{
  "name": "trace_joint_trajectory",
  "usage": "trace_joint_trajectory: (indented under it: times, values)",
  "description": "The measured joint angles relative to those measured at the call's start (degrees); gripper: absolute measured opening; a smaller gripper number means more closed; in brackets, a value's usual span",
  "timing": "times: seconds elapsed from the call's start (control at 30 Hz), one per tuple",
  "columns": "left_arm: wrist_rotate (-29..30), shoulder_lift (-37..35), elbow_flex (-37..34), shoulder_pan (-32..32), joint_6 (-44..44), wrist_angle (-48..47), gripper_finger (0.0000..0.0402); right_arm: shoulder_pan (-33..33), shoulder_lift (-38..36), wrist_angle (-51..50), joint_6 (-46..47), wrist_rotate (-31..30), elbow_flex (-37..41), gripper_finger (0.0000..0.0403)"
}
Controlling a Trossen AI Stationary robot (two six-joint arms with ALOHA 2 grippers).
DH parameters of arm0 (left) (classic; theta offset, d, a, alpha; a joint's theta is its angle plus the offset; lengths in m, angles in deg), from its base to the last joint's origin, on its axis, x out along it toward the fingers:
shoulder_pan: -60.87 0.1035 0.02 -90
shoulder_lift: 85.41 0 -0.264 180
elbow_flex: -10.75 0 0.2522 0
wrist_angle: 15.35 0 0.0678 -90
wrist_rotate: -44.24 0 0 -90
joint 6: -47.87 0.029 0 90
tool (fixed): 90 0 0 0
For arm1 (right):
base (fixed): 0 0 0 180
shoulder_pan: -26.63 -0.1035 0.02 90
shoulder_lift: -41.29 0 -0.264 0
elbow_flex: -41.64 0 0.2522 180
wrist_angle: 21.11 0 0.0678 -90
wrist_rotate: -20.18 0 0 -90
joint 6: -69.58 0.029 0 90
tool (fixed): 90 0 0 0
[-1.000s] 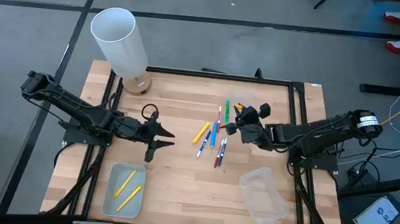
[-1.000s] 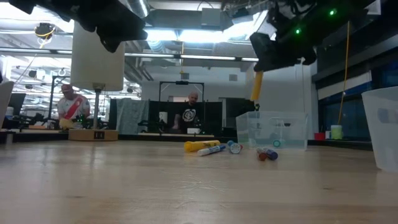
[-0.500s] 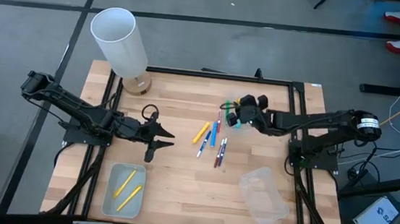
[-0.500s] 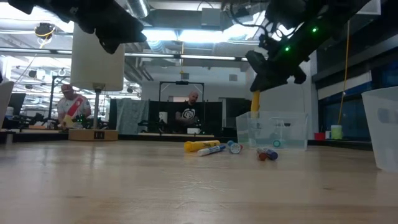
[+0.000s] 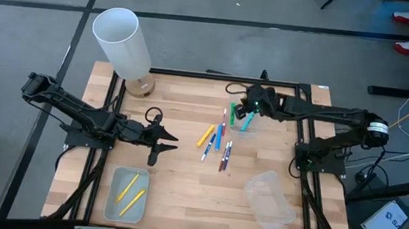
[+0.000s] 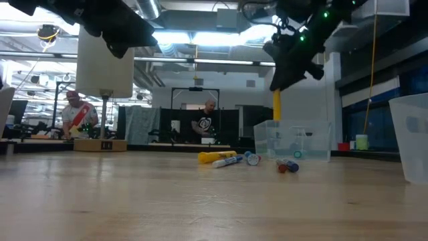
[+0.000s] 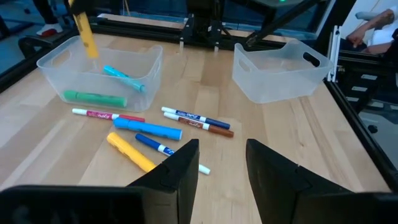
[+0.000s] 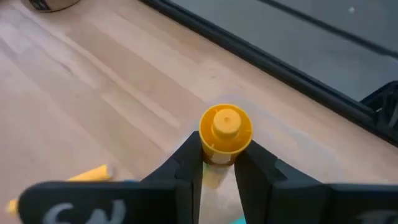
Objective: Pick & Place Markers
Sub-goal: Put the left yellow highlighter pen into the top transparent bin
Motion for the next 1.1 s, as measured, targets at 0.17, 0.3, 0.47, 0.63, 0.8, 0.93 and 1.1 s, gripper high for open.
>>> trace_joint_trajectory:
  times: [0.17,0.3,0.47,0.63,0.8,0.93,1.1]
  values:
    - [-0.01,0.0,0.0,0.0,-0.02,0.0,0.0128,3.05,-0.01,-9.41,0.01,7.15,-6.52,0.0073]
    - [-0.01,0.0,0.0,0.0,-0.01,0.0,0.0127,5.9,-0.02,-14.89,1.56,12.05,-9.2,0.0071]
    - [-0.01,0.0,0.0,0.02,-0.02,0.0,0.0127,9.56,0.06,-16.71,3.12,18.38,-9.48,0.0075]
    - [-0.01,0.0,0.0,0.0,-0.02,0.0,0.0127,11.92,0.24,-16.62,3.26,20.17,-9.48,0.0073]
    - [-0.01,0.0,0.0,0.0,-0.02,-0.02,0.0127,13.81,0.27,-16.6,3.64,22.96,-9.48,0.0075]
    - [-0.01,0.0,0.0,0.02,-0.02,-0.02,0.0127,14.6,1.47,-16.52,4.39,24.45,-9.48,0.0073]
    - [-0.01,0.0,0.0,0.0,-0.02,-0.18,0.0127,15.5,4.8,-16.49,4.5,27.91,-9.48,0.0075]
